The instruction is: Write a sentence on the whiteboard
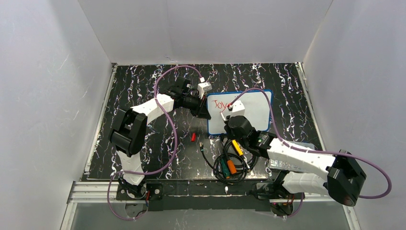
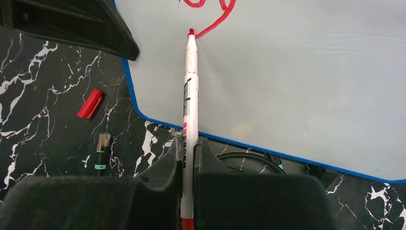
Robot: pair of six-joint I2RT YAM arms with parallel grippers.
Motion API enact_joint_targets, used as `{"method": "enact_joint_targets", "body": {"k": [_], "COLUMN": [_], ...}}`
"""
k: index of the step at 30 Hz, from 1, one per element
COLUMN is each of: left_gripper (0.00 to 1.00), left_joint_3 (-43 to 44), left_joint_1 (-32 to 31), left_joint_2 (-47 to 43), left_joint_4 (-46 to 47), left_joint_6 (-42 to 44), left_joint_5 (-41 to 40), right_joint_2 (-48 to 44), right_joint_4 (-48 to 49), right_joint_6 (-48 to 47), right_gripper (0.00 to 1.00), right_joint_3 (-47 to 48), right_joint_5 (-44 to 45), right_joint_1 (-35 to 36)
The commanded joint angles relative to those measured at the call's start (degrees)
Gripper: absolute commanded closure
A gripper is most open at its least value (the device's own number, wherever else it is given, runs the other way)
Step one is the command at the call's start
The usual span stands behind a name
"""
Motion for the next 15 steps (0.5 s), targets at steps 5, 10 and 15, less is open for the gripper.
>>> {"method": "enact_joint_targets", "body": {"k": [5,10,15], "left_gripper": [1.0,1.0,1.0], "left_joint_3": [1.5,1.6,1.6], "left_joint_1": [-0.3,-0.4,-0.3], "left_joint_2": [-2.9,-2.8,-2.6], "left_joint_4": [-3.7,-3.9,-4.1], "left_joint_6": [2.5,2.7,2.7], "left_joint_5": [-1.1,-1.1,-1.3], "right_joint_2": [-3.4,-5.6,-9.3], "right_joint_4": [0.2,0.0,-0.1], "right_joint_6": [-1.8,-2.8,-4.2], "right_gripper": [0.99,0.99,0.99], "right_joint_3": [1.4,1.3,0.3], "right_joint_5": [2.4,0.6,-2.8], "right_joint_1": [-0.2,-2.1,-7.2]}}
